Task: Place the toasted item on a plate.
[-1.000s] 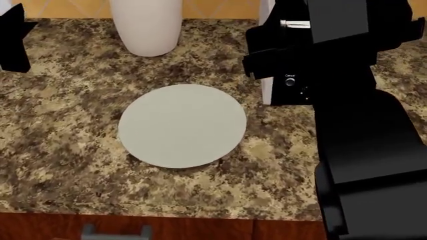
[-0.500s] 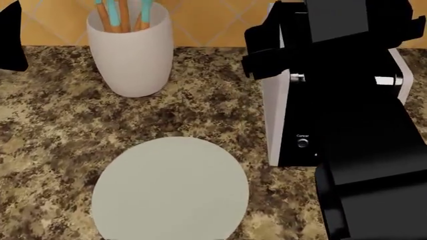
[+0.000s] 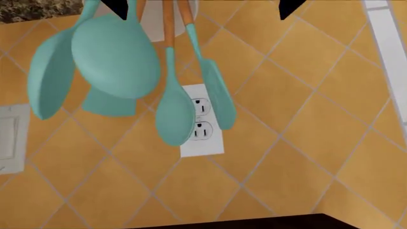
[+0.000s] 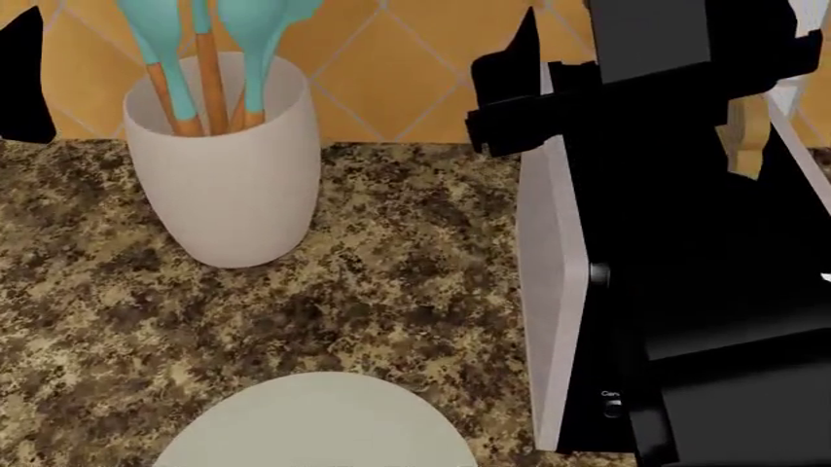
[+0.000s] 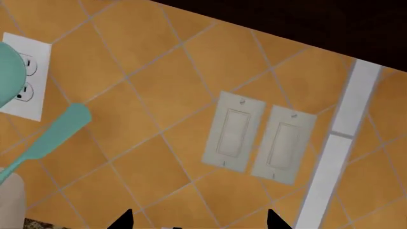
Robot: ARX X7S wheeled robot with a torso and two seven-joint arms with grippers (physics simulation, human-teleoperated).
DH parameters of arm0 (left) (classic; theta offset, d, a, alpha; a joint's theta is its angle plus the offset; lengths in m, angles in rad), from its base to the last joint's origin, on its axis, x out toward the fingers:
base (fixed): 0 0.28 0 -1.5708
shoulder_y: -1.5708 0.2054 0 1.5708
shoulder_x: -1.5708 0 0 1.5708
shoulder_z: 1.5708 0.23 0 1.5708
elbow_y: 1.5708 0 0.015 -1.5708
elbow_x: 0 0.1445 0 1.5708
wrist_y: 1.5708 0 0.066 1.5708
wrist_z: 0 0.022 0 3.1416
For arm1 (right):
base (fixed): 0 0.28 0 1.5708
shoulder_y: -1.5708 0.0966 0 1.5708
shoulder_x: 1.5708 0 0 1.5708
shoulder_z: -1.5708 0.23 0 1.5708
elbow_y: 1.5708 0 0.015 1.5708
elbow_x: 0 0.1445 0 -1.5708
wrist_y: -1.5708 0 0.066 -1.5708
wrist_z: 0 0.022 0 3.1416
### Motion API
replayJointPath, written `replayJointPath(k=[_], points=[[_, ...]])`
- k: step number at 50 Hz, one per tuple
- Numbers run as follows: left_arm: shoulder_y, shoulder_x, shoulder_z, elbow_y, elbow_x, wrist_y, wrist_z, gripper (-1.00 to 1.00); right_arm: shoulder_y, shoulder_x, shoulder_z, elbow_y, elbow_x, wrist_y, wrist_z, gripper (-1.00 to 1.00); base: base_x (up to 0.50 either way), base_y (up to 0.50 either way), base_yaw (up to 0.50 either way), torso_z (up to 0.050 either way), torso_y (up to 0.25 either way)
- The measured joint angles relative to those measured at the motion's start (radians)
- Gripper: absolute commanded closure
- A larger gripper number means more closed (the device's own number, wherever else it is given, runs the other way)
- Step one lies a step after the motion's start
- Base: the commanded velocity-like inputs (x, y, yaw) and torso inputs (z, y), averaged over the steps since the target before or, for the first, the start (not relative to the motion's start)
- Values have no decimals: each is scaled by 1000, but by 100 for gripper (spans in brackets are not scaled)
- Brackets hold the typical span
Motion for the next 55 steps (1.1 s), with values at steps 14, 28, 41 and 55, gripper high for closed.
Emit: replayJointPath(k=[14, 28, 41, 55], points=[[7, -3, 6, -10, 1, 13, 0, -100, 66, 1, 11, -3, 3, 133, 26, -100, 0, 0, 0, 0, 0], [22, -6, 5, -13, -3, 23, 0, -100, 225, 22, 55, 65, 23, 391, 25, -100, 0, 0, 0, 0, 0], [37, -10, 9, -17, -2, 33, -2, -100, 292, 46, 76, 172, 29, 476, 20, -100, 0, 0, 0, 0, 0], [54, -13, 14, -29, 1, 49, -2, -100, 303, 49, 81, 288, 26, 461, 23, -100, 0, 0, 0, 0, 0]])
